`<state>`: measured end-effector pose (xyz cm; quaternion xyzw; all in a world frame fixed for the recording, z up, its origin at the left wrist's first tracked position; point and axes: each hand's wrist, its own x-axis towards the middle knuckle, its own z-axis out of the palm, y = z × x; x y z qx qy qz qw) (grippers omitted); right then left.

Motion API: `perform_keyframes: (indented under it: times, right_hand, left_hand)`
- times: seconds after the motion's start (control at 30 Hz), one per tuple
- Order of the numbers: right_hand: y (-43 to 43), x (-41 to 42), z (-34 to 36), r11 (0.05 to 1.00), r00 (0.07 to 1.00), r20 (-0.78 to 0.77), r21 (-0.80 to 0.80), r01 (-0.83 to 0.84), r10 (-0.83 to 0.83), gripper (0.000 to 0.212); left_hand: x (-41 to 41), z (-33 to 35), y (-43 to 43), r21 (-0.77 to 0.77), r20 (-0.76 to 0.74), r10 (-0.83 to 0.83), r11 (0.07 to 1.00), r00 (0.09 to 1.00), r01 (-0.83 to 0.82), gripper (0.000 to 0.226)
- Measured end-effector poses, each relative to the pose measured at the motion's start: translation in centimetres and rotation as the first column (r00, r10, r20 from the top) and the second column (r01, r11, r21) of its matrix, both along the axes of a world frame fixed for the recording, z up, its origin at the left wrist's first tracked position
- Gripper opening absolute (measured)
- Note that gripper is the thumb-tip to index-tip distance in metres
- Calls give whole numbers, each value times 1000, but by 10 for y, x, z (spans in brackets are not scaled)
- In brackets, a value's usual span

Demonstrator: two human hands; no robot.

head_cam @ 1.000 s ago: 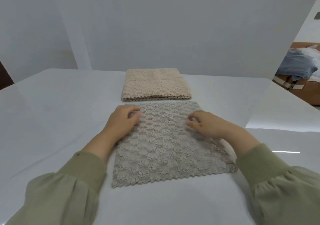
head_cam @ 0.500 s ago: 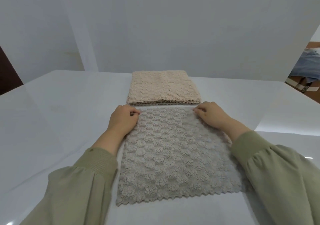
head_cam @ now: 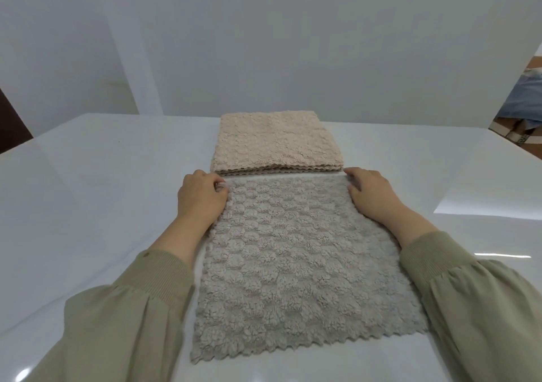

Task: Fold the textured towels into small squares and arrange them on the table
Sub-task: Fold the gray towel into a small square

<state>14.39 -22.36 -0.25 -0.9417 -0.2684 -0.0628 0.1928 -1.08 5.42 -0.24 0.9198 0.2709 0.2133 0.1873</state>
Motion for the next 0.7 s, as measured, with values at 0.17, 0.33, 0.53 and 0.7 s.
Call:
perform_keyframes:
  times: [0.17,0.33,0.53,0.7]
  right_hand:
    - [1,-1,0,996,999,12,77,-39,38,43]
    - [2,-5,3,979,999,-11,204,-27,30,37]
    - [0,-10,10,967,997,-9,244,77,-77,7]
    - [3,-18,24,918,973,68,351,185,-222,25]
  left_hand:
    - [-4,4,-2,-149,77,-5,989,997,16,7]
    - [-9,8,-5,-234,161,-28,970,987,65,20]
    - [-8,4,0,-357,210,43,934,977,35,28]
    - [-10,10,-6,-285,285,105,958,953,-20,2]
